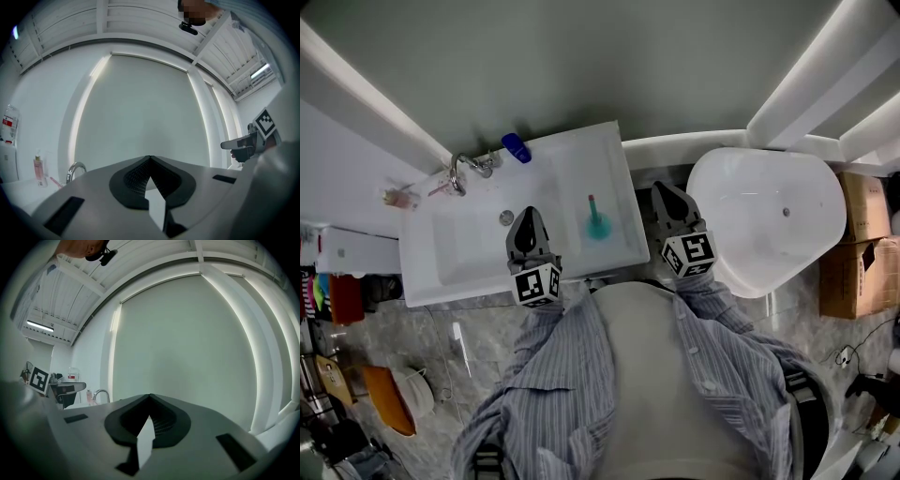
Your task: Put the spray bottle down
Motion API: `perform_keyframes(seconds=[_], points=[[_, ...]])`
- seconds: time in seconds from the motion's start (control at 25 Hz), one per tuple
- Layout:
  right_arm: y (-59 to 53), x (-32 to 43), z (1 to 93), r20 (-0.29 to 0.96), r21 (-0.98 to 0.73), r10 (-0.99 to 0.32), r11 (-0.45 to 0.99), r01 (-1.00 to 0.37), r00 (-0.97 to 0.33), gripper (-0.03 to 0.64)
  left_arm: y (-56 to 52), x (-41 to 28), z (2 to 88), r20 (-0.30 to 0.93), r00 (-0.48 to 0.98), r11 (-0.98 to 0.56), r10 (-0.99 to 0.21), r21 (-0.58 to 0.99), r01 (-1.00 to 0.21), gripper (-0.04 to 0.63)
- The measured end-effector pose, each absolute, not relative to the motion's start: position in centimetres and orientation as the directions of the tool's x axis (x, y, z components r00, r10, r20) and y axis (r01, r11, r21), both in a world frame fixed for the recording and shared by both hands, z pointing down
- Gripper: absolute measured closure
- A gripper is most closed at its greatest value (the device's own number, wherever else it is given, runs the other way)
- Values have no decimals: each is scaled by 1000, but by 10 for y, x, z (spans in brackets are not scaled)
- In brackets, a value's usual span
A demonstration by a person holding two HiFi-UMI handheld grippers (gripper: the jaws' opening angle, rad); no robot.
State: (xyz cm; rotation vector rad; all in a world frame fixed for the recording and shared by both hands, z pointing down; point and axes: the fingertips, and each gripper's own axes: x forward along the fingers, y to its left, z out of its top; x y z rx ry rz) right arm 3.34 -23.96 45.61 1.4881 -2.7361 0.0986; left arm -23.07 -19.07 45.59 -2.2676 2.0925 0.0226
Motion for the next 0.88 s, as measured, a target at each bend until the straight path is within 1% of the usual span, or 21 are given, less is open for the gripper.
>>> perform_keyframes(seconds=[0.88], points=[[-239, 36, 459, 71, -41, -841, 536, -843, -537, 603, -194, -223, 463, -31, 113, -112, -993, -22, -993, 594]])
